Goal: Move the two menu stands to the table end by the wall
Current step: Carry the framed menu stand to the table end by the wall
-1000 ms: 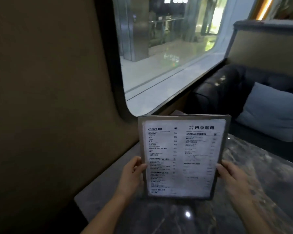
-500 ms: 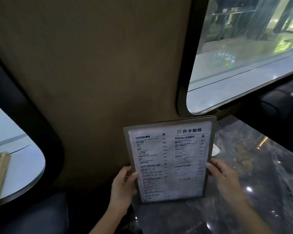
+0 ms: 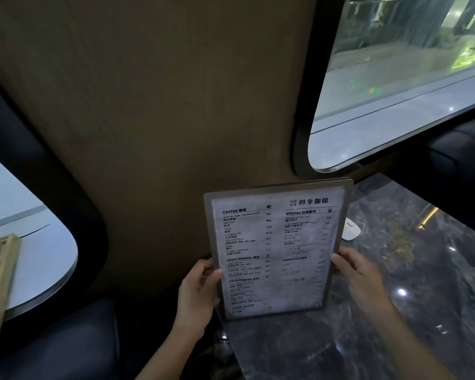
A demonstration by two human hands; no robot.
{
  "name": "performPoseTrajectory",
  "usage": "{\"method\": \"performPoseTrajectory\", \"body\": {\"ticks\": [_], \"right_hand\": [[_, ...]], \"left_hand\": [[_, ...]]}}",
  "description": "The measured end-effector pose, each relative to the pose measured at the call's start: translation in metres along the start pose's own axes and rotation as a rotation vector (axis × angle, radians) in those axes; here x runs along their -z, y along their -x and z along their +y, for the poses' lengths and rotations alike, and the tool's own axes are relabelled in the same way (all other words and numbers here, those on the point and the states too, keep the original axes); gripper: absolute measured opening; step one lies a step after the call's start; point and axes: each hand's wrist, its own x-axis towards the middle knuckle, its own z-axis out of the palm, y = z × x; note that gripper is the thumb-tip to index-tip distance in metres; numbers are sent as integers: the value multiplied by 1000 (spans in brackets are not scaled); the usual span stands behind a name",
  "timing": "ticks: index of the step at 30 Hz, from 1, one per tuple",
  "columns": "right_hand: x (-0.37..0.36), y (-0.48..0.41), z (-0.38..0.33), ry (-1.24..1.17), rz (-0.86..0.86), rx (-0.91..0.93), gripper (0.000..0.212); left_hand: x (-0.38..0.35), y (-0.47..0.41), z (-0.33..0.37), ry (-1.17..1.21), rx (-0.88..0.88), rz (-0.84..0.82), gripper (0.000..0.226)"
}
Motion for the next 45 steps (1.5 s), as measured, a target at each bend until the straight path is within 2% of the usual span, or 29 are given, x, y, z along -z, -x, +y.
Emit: {"method": "performPoseTrajectory", "body": {"ticks": [6, 9, 12, 15, 17, 21, 23, 28, 33, 38, 41, 45], "right_hand": [[6, 4, 9, 42, -33, -25, 14], [7, 13, 25, 220, 11, -44, 19], [7, 25, 42, 418, -8, -66, 18], [3, 31, 47, 552, -119, -93, 18], [-3, 32, 47, 635, -187, -114, 29], [-14, 35, 42, 543, -251, -176, 49], [-17, 33, 38, 483, -265, -206, 49], [-21, 23, 40, 483, -289, -199, 46], [-25, 10, 46, 503, -284, -186, 39], [-37, 6, 47, 476, -129, -128, 45], [-45, 20, 53, 427, -15, -158, 46], [-58, 36, 58, 308, 9, -205, 55]], "left_hand": [[0, -3, -10, -6, -25, 12, 6], [4, -3, -20, -58, -44, -8, 3], [10, -4, -38, -169, 21, 0, 9], [10, -1, -55, -212, 62, -30, 7], [8, 1, -62, -235, 69, -61, 6], [4, 5, -70, -313, 30, -77, 13], [2, 7, -74, -365, 0, -63, 12], [1, 12, -84, -441, -29, -43, 4], [2, 18, -91, -478, -22, -48, 6], [1, 23, -96, -503, -18, -79, 18], [-2, 24, -104, -566, 2, -73, 29], [-4, 24, -111, -671, -68, -39, 26]]}}
